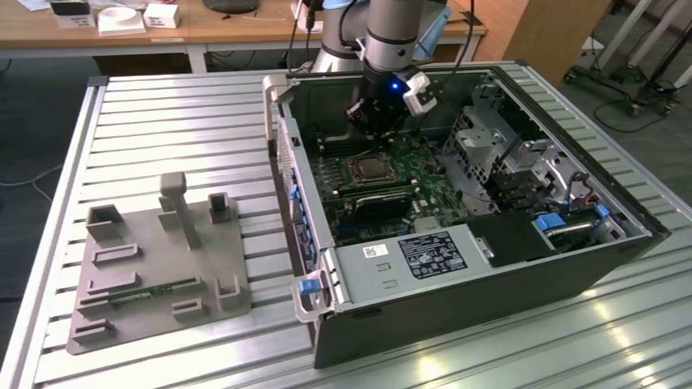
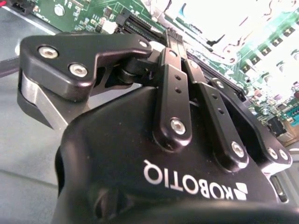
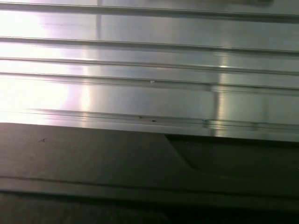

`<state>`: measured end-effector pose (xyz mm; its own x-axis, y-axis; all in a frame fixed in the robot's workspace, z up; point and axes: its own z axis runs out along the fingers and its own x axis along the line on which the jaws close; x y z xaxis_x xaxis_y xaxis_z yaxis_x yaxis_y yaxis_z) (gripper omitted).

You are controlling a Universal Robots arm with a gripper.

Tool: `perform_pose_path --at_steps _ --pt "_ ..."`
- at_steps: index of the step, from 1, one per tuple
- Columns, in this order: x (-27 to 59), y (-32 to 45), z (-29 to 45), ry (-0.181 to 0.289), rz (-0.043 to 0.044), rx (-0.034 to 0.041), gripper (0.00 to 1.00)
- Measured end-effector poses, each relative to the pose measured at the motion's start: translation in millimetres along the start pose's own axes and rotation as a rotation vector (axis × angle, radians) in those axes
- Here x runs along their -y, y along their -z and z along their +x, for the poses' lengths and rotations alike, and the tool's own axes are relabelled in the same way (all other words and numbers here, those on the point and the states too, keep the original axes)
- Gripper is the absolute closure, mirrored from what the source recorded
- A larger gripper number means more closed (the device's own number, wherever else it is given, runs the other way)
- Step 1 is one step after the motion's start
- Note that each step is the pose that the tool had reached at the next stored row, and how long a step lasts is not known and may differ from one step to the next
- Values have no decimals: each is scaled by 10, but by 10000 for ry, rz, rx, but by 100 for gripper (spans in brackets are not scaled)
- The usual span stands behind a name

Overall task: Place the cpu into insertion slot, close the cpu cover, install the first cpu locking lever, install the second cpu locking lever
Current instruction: 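Install the first cpu locking lever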

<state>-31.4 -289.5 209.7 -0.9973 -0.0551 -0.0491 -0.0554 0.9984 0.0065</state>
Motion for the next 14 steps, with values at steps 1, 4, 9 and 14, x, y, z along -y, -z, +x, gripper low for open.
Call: perform_pose_path --at_steps 1,4,9,14 --pt "3 0 0 0 1 -1 90" --pt "24 0 -3 -16 2 -1 90" --pt "52 0 -9 -42 -33 1 90" --pt "55 -3 -9 -48 -127 7 90"
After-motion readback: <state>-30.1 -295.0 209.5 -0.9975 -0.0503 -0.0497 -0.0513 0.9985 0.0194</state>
